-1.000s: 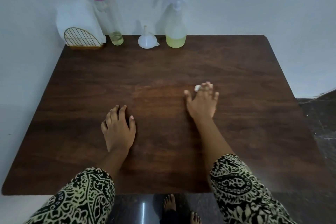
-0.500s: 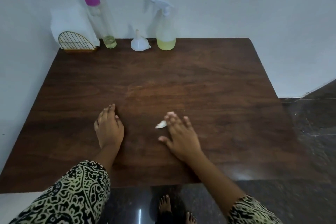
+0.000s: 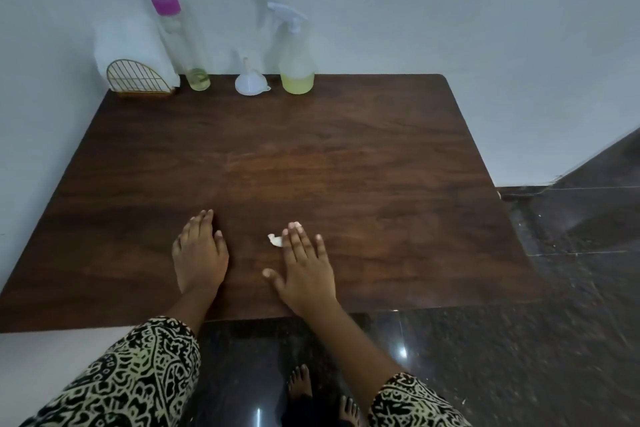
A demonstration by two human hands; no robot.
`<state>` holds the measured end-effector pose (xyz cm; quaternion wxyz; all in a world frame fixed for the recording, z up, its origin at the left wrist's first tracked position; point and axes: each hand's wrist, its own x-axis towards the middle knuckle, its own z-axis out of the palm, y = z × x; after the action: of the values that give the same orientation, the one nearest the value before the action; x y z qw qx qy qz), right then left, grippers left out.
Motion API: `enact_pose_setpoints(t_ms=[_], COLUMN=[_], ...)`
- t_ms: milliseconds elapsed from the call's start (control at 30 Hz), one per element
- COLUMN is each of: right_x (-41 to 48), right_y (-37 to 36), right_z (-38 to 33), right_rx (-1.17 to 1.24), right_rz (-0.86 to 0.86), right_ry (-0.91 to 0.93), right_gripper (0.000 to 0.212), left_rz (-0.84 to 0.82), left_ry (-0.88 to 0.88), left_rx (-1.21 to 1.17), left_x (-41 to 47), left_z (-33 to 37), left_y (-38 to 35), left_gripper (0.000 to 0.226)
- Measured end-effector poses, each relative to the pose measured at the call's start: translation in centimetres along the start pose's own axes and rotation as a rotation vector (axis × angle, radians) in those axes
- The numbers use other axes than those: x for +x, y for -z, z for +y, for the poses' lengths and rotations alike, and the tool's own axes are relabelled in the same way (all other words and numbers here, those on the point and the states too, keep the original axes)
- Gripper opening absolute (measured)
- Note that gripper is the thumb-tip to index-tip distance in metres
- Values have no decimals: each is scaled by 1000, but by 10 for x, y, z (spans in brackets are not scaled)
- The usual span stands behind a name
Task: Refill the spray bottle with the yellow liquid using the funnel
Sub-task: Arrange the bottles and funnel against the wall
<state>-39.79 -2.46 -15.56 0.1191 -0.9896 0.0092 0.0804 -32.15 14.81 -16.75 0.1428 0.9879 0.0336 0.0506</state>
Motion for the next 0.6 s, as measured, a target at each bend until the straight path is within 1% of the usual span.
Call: enact_pose_setpoints(t_ms=[67,167,233,300,333,367,467,500,533,600], right_x=[-7,-22,-36,-42,-41,-41,-57,-64,-71,-80], right_y=[4,16,27,28,26,21,-4,-11,-14,-15], right_z=[25,97,134,133,117,94,18,1,-7,2], right_rx=[-30,-56,-65,-36,-2,26,-22,-37,-28,-37], right_rz=[20,107,101,103,111,108,31,18,-15,-48], right_ry=[-62,-321,-474,-510,-466,-371,5,66,88,92], right_gripper=[78,83,80,84,86,85,75,73,72,71], left_rz=[-8,-15,-13,-19,-22,-24,-26,-28,-31,-35], left_ry=[6,13,19,14,11,11,11,10,7,8], left_rx=[7,7,4,7,9,10,-7,-15,-20,-25], left_x=[-6,-18,-27,-35,-38,-41,-48,-50,-52,-58], left_z=[0,3,5,8,9,10,9,9,8,8], left_y=[1,3,3,3,3,3,2,2,2,2], left_gripper=[46,46,45,45,45,45,45,45,45,45])
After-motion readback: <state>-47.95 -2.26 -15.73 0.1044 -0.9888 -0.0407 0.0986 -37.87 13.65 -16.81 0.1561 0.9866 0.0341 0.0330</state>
